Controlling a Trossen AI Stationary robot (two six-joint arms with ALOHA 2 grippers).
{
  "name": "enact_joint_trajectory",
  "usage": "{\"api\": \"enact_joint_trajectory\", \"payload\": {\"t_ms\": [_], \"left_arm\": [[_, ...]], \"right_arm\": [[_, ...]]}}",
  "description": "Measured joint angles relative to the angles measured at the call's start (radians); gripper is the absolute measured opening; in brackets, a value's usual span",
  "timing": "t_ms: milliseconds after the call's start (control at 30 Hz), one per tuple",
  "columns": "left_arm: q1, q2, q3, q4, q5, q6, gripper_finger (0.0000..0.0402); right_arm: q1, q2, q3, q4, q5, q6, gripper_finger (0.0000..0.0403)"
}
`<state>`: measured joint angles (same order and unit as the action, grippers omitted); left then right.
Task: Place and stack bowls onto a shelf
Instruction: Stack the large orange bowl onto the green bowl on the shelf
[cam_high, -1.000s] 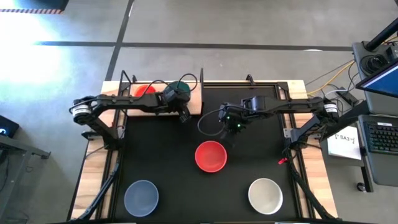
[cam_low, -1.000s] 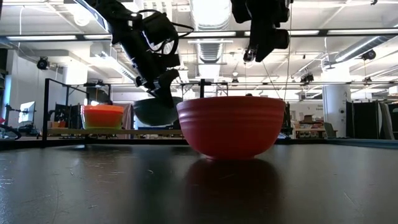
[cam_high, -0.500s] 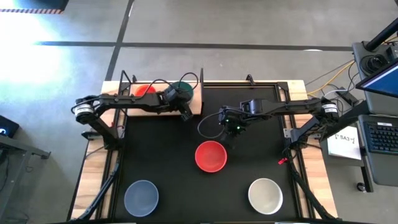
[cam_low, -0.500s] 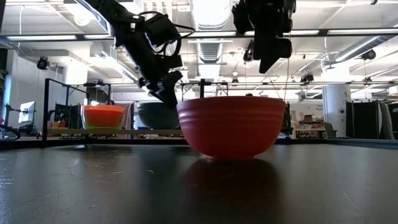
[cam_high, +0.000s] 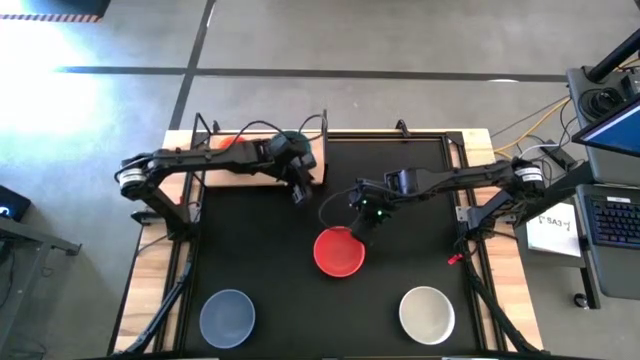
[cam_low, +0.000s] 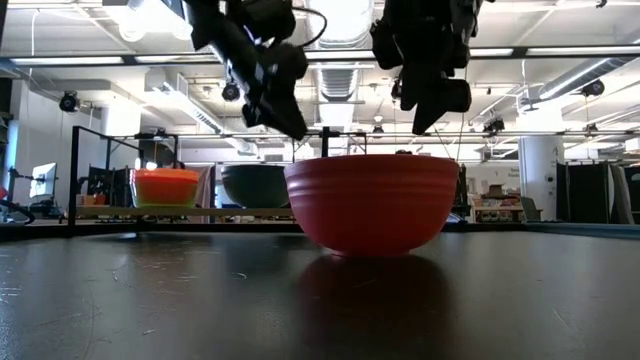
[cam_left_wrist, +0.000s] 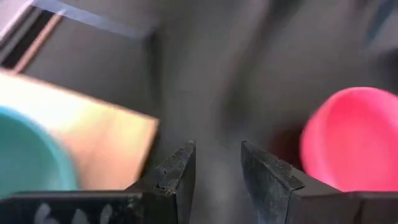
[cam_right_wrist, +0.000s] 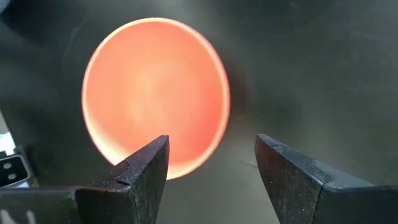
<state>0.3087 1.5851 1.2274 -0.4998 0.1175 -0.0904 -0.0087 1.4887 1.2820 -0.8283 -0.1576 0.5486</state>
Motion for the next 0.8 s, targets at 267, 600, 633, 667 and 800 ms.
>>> {"api": "enact_joint_trajectory", "payload": {"t_ms": [267, 600, 633, 667, 800], "left_arm": [[-0.144, 0.000, 0.003, -0.003, 0.002, -0.031, 0.0109], [-0.349, 0.000, 0.016, 0.001, -0.085, -0.079, 0.0109], [-0.362, 0.000, 0.016, 0.000, -0.099, -0.088, 0.0109], [-0.376, 0.000, 0.016, -0.001, -0.110, -0.096, 0.0109], [-0.425, -0.001, 0.006, -0.022, -0.134, -0.151, 0.0109]], "right_arm": [[0.049, 0.000, -0.084, 0.128, 0.023, 0.122, 0.0226], [0.062, 0.000, -0.207, 0.251, 0.060, 0.239, 0.0226], [0.065, 0.000, -0.222, 0.267, 0.056, 0.245, 0.0226], [0.069, 0.000, -0.234, 0.280, 0.054, 0.245, 0.0226], [0.087, 0.001, -0.286, 0.322, 0.054, 0.260, 0.0226]]}}
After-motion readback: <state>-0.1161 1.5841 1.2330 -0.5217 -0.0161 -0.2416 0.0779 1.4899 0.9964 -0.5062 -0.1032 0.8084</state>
